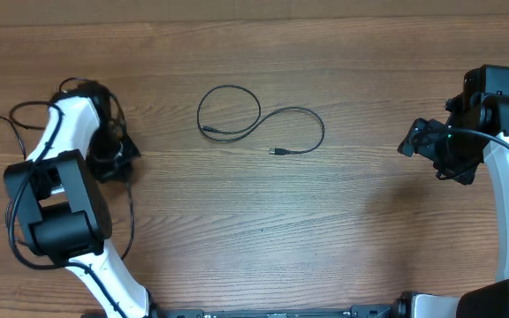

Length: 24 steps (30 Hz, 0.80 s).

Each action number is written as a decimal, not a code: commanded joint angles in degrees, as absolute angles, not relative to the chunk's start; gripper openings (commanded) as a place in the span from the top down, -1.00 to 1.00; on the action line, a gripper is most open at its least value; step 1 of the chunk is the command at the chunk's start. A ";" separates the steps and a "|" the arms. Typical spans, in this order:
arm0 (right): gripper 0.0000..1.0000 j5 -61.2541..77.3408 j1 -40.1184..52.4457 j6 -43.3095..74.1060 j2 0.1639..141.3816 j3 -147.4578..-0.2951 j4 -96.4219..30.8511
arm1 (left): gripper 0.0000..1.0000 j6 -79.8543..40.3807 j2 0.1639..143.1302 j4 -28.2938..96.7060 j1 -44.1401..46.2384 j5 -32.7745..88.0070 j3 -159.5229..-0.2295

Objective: Untangle cables

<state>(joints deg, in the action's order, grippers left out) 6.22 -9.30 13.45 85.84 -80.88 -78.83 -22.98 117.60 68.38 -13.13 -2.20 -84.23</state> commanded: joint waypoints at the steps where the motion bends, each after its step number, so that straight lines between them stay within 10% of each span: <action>1: -0.73 6.57 -9.39 13.41 85.69 -80.66 -78.52 | 0.92 -23.86 109.34 71.16 -14.28 -3.60 -98.74; 13: -0.73 6.55 -9.39 13.39 85.69 -80.62 -78.76 | 0.91 -40.14 100.97 76.88 -27.92 -27.31 -124.49; 17: -0.73 6.55 -9.39 13.39 85.69 -80.62 -78.87 | -0.41 -40.32 101.58 78.24 -30.74 -22.57 -124.44; 24: -0.73 6.57 -9.39 13.41 85.69 -80.62 -78.96 | -0.43 -40.29 101.58 80.51 -28.42 -14.61 -124.44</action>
<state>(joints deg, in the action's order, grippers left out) 6.20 -9.28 13.47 85.84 -80.88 -79.11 -39.09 101.82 79.75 -30.35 -19.59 -124.25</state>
